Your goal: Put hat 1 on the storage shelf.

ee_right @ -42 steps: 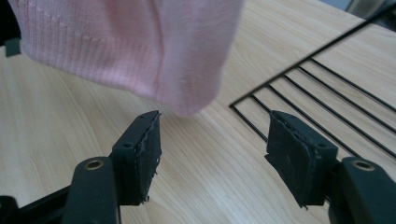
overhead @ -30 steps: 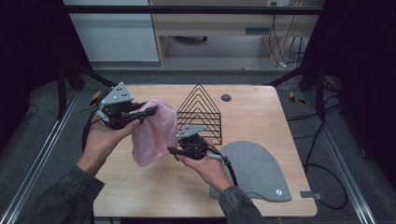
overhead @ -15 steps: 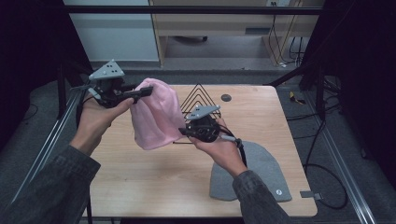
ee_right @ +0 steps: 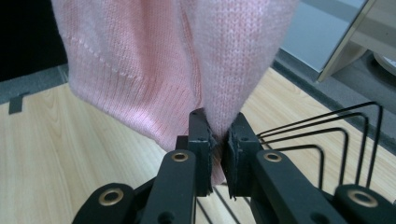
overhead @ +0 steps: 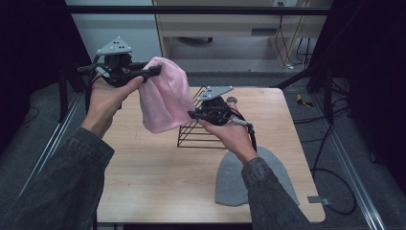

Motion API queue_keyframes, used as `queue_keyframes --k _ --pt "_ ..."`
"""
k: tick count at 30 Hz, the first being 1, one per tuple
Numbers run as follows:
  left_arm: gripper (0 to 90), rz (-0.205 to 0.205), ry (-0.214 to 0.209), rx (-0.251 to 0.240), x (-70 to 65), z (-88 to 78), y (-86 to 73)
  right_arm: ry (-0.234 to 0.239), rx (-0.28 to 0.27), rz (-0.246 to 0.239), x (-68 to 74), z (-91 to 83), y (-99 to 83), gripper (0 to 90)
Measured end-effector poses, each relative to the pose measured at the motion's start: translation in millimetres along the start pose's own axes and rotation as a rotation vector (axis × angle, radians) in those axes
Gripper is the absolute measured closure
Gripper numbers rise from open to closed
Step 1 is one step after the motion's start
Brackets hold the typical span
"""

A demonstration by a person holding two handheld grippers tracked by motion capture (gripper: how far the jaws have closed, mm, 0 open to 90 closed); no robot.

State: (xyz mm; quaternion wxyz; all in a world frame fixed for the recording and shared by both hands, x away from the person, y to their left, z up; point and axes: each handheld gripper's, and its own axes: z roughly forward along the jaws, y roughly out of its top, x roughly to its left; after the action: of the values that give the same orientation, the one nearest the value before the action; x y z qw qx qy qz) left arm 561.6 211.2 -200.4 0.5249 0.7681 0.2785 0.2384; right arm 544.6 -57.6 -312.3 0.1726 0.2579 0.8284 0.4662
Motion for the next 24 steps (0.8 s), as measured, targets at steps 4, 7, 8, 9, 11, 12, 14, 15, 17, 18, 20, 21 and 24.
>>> queue_keyframes --k 4,7,8,9,11,12,14,15,17,18,20,21,24 --pt "73.3 -0.01 0.003 -0.002 3.9 -0.8 -0.2 -0.005 -0.005 -0.001 -4.2 0.6 3.0 82.6" --pt "73.3 -0.006 0.002 0.003 5.1 -1.2 -0.2 -0.012 -0.001 -0.002 -6.7 1.8 4.0 82.6" --pt "73.3 -0.006 0.002 0.003 5.1 -1.2 -0.2 -0.012 0.0 -0.001 -7.8 2.2 4.4 82.6" --pt "73.3 0.004 0.002 0.006 5.2 -1.2 1.6 -0.012 -0.002 0.0 -9.0 2.8 4.7 82.8" --pt "73.3 0.012 0.007 0.009 5.9 -0.5 3.7 -0.014 -0.004 0.003 -11.6 4.0 5.6 82.8" --pt "73.3 0.009 0.008 0.006 6.1 0.5 4.5 -0.015 -0.006 0.004 -12.4 4.3 6.0 82.8" --pt "73.3 0.007 0.009 0.002 6.8 2.5 5.6 -0.027 -0.011 0.006 -13.8 4.9 6.4 82.8" --pt "73.3 0.002 0.01 -0.002 7.0 3.8 5.7 -0.028 -0.013 0.01 -14.3 5.0 6.6 82.8" --pt "73.3 -0.001 0.011 -0.005 7.1 5.3 5.7 -0.029 -0.015 0.009 -14.9 5.0 6.5 82.8" --pt "73.3 -0.008 0.007 -0.01 7.3 7.0 5.5 -0.033 -0.017 0.009 -15.5 4.5 6.0 82.8" --pt "73.3 -0.01 0.007 -0.013 7.1 8.0 5.5 -0.037 -0.015 0.005 -16.2 3.8 5.6 82.8" --pt "73.2 -0.012 0.007 -0.018 6.4 9.8 5.9 -0.036 -0.017 0.006 -16.9 3.4 5.3 82.8" --pt "73.2 -0.006 0.009 -0.02 5.3 12.9 7.7 -0.046 -0.021 0.009 -19.7 1.9 4.4 82.8"
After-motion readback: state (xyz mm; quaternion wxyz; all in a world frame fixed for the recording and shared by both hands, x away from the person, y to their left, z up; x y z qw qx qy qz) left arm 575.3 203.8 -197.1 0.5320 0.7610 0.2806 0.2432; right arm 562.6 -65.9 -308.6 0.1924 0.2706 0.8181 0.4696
